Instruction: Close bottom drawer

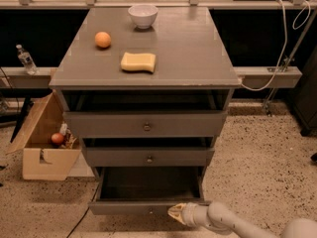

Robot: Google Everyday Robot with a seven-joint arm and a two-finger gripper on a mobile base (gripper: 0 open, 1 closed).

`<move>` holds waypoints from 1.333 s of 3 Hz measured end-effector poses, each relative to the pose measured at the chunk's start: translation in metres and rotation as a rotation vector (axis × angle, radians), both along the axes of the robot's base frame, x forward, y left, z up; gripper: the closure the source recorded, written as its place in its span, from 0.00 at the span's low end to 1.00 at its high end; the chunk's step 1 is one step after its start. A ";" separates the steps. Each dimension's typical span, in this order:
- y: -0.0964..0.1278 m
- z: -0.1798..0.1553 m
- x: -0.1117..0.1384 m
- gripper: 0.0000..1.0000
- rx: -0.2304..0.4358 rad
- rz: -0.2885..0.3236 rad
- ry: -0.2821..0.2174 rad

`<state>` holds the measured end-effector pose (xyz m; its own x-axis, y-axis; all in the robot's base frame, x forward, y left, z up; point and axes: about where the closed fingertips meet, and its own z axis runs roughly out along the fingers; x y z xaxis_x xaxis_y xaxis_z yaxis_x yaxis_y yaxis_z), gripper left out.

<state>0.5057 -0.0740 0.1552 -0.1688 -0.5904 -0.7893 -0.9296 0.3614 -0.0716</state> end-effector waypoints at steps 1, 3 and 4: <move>0.000 0.000 0.022 1.00 0.038 -0.024 -0.041; -0.004 -0.004 0.037 1.00 0.000 -0.012 -0.085; -0.006 -0.003 0.056 1.00 -0.017 -0.002 -0.139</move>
Offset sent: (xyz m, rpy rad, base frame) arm 0.0155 0.0013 0.0001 0.0320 -0.0293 -0.0171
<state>0.5614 -0.0801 0.1525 -0.0600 -0.6038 -0.7948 -0.9097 0.3608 -0.2055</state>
